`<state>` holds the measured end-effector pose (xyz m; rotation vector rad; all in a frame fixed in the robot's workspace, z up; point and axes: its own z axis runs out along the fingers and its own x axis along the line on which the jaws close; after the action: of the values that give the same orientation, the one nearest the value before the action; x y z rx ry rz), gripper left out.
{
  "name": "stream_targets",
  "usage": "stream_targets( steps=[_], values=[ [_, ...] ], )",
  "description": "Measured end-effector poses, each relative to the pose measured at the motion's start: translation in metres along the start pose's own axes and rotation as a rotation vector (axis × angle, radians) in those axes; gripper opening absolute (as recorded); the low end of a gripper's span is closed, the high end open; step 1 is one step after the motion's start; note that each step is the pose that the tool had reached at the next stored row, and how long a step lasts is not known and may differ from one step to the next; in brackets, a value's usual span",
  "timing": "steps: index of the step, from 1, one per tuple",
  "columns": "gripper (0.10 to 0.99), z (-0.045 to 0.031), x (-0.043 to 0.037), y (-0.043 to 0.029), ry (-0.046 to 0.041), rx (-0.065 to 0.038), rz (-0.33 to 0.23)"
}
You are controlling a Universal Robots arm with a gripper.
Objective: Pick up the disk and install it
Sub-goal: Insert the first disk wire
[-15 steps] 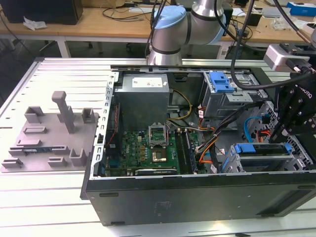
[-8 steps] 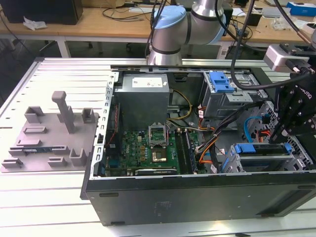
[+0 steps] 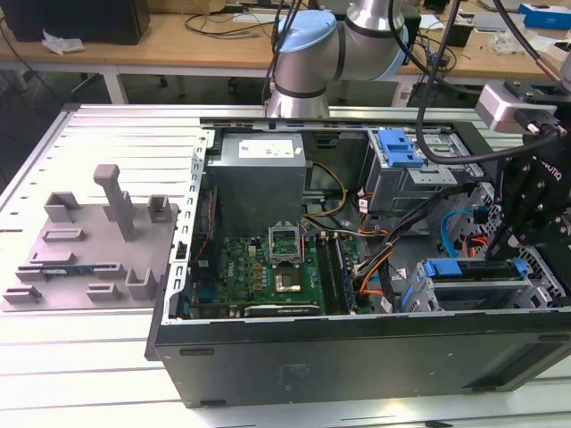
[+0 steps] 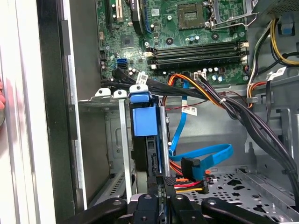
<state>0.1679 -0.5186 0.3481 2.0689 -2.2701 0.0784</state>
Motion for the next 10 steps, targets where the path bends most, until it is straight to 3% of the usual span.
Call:
stream_targets(
  steps=[10],
  values=[
    [0.165, 0.0031, -0.0003, 0.0000, -0.0001, 0.000, 0.002]
  ],
)
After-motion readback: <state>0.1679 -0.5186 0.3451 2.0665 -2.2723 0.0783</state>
